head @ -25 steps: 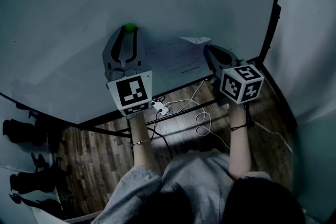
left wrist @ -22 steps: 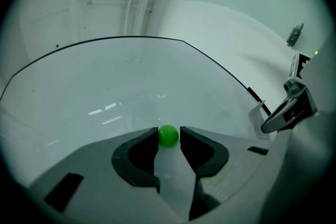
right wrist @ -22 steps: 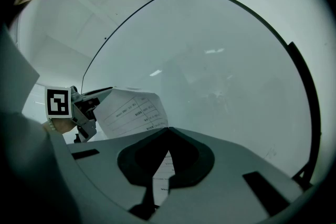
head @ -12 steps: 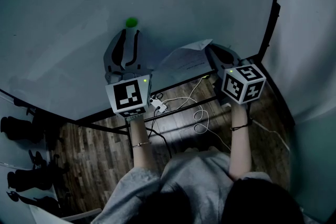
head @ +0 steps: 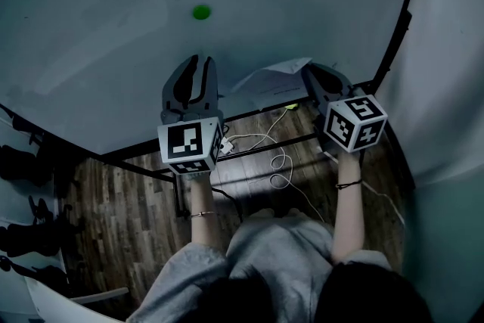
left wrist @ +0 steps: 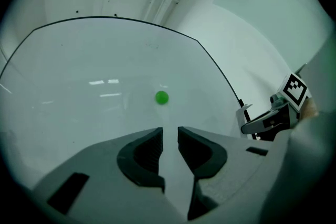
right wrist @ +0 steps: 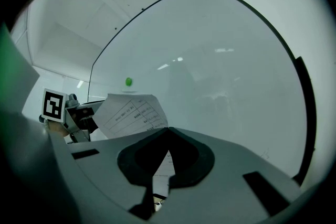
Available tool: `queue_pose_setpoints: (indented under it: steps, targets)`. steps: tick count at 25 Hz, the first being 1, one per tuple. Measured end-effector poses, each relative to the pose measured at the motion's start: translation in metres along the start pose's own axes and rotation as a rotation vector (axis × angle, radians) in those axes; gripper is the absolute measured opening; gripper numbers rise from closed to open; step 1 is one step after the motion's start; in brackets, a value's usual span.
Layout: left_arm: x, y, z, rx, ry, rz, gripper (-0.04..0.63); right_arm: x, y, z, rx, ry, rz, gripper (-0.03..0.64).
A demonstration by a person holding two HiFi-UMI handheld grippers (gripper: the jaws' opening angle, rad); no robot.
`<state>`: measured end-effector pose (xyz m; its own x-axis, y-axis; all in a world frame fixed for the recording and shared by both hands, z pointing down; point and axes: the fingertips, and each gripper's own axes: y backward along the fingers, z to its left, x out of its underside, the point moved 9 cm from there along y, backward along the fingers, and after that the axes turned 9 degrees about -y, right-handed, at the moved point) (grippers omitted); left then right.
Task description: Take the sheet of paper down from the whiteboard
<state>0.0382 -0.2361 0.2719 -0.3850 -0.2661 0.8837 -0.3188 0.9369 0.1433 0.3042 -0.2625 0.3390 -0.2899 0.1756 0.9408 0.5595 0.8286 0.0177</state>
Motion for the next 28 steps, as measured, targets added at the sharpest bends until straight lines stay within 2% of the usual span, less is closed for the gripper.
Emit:
queue_pose_setpoints:
  steps: [9,18,23,28]
  targets:
    - [0.035,0.021,-0.018,0.057,0.119,0.111,0.006,0.014,0.010,0.001,-0.040,0.049,0.012,0.000]
    - [0.074,0.046,-0.033,0.090,0.247,0.203,0.006,0.036,0.008,0.004,-0.078,0.075,0.049,0.000]
    - [0.083,0.052,-0.035,0.093,0.281,0.227,0.006,0.042,0.003,0.010,-0.110,0.086,0.064,0.000]
    - [0.086,0.051,-0.038,0.101,0.283,0.235,0.006,0.044,0.000,0.012,-0.135,0.081,0.056,0.000]
